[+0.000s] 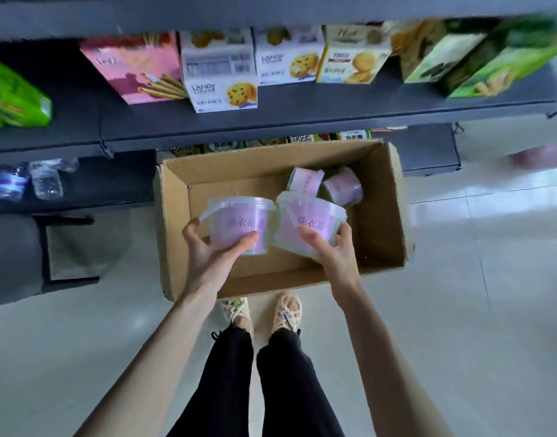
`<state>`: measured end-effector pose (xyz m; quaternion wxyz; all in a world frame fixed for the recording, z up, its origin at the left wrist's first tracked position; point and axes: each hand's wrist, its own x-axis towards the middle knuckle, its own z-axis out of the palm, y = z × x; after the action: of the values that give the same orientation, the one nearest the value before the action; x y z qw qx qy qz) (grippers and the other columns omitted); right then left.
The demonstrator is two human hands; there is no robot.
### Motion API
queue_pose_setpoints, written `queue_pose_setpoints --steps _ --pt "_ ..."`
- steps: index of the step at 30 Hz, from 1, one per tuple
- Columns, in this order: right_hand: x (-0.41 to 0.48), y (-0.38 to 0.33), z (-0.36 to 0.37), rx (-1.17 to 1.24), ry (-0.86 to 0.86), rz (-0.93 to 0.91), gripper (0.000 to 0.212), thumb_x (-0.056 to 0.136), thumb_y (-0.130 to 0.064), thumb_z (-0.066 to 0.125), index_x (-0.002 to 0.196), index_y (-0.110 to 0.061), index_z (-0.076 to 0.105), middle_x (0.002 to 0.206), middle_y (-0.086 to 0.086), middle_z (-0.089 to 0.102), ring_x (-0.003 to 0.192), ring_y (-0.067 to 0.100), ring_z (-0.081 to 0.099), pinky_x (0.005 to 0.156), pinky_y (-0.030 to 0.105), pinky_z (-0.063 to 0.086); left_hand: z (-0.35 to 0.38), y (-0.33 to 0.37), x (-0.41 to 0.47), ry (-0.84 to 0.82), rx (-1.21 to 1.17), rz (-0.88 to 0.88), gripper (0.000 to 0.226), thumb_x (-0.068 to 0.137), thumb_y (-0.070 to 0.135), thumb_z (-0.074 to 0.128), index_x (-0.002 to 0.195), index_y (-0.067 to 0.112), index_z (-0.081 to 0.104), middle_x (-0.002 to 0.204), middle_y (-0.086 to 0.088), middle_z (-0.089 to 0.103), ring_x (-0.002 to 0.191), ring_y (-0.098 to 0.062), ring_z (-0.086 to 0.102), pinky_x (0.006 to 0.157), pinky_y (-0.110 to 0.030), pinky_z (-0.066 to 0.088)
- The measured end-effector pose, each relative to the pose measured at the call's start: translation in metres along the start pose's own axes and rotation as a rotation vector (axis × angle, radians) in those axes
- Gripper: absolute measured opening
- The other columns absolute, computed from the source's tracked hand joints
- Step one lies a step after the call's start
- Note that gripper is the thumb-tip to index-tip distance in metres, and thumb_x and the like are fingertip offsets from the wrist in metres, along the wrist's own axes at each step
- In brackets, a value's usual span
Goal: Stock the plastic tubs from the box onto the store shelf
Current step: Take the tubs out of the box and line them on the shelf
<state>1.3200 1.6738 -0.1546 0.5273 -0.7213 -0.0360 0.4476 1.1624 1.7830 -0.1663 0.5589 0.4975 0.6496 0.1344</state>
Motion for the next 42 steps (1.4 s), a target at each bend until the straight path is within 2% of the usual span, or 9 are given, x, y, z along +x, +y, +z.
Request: queue_pose_setpoints --steps 5,11,15,22,26,33,35,38,42 --pt "-0.063 -0.074 -0.059 0.034 0.030 -0.229 0.076 0.062 -0.039 0.082 0.125 -0.016 0.047 0.109 0.002 0.065 0.093 0.006 0.067 0.069 0.014 0.052 0.010 0.076 -0.090 -0.069 -0.175 0.099 0.098 0.040 0.053 0.085 0.114 0.024 0.026 0.108 0.003 0.056 0.091 -0.001 0.056 0.066 -0.010 0.039" --pt "-0.133 -0.109 -0.175 0.073 -0.016 -0.406 0.066 0.063 -0.041 0.080 0.121 -0.026 0.050 0.111 -0.002 0.064 0.099 0.009 0.066 0.072 0.017 0.053 0.070 0.117 -0.215 -0.062 -0.255 0.255 0.097 0.045 0.057 0.083 0.120 0.021 0.034 0.104 0.010 0.055 0.087 0.003 0.057 0.062 -0.011 0.043" --pt "-0.161 -0.117 -0.270 0.074 -0.023 -0.426 0.053 0.063 -0.042 0.078 0.104 -0.043 0.045 0.107 -0.008 0.060 0.085 -0.014 0.061 0.062 0.002 0.045 0.137 0.118 -0.284 -0.161 -0.351 0.249 0.082 0.042 0.061 0.080 0.111 0.023 0.058 0.100 0.003 0.069 0.096 -0.015 0.064 0.089 -0.038 0.052" --pt "-0.160 -0.196 -0.359 0.103 -0.005 -0.582 0.074 0.056 -0.053 0.073 0.118 -0.020 0.049 0.109 -0.002 0.062 0.090 -0.003 0.064 0.066 0.008 0.048 0.202 0.197 -0.330 -0.263 -0.411 0.371 0.091 0.037 0.062 0.085 0.114 0.023 0.056 0.109 -0.003 0.067 0.103 -0.023 0.063 0.094 -0.048 0.049" --pt "-0.141 -0.267 -0.372 0.098 -0.058 -0.700 0.070 0.063 -0.049 0.073 0.120 -0.018 0.045 0.109 -0.003 0.060 0.087 -0.011 0.061 0.065 0.003 0.045 0.214 0.269 -0.329 -0.222 -0.421 0.550 0.079 0.041 0.060 0.080 0.109 0.029 0.054 0.102 0.008 0.068 0.098 -0.011 0.063 0.080 -0.027 0.048" --pt "-0.101 -0.392 -0.372 0.010 -0.156 -0.893 0.071 0.057 -0.048 0.078 0.114 -0.033 0.041 0.111 -0.010 0.059 0.089 -0.009 0.062 0.068 0.007 0.048 0.224 0.386 -0.302 -0.171 -0.449 0.811 0.091 0.043 0.054 0.082 0.123 0.028 0.047 0.114 0.005 0.062 0.108 -0.011 0.057 0.088 -0.028 0.046" --pt "-0.088 -0.424 -0.370 0.003 -0.171 -0.975 0.063 0.061 -0.034 0.081 0.110 -0.032 0.042 0.108 -0.007 0.061 0.087 -0.005 0.065 0.063 0.012 0.052 0.224 0.417 -0.295 -0.170 -0.442 0.907 0.083 0.046 0.050 0.083 0.121 0.033 0.050 0.109 0.011 0.066 0.104 -0.004 0.060 0.080 -0.019 0.049" --pt "-0.070 -0.469 -0.366 0.013 -0.171 -1.031 0.070 0.061 -0.033 0.082 0.118 -0.023 0.042 0.113 0.000 0.062 0.097 0.006 0.066 0.075 0.023 0.056 0.226 0.462 -0.285 -0.108 -0.476 1.005 0.072 0.046 0.046 0.083 0.110 0.036 0.052 0.100 0.019 0.067 0.094 0.001 0.064 0.068 -0.015 0.052" --pt "-0.043 -0.516 -0.358 -0.015 -0.165 -1.084 0.077 0.062 -0.033 0.084 0.125 -0.022 0.040 0.116 -0.005 0.060 0.094 -0.003 0.063 0.071 0.009 0.049 0.230 0.508 -0.269 -0.007 -0.459 1.053 0.081 0.047 0.047 0.084 0.118 0.031 0.049 0.103 0.014 0.068 0.093 0.001 0.064 0.067 -0.013 0.051"
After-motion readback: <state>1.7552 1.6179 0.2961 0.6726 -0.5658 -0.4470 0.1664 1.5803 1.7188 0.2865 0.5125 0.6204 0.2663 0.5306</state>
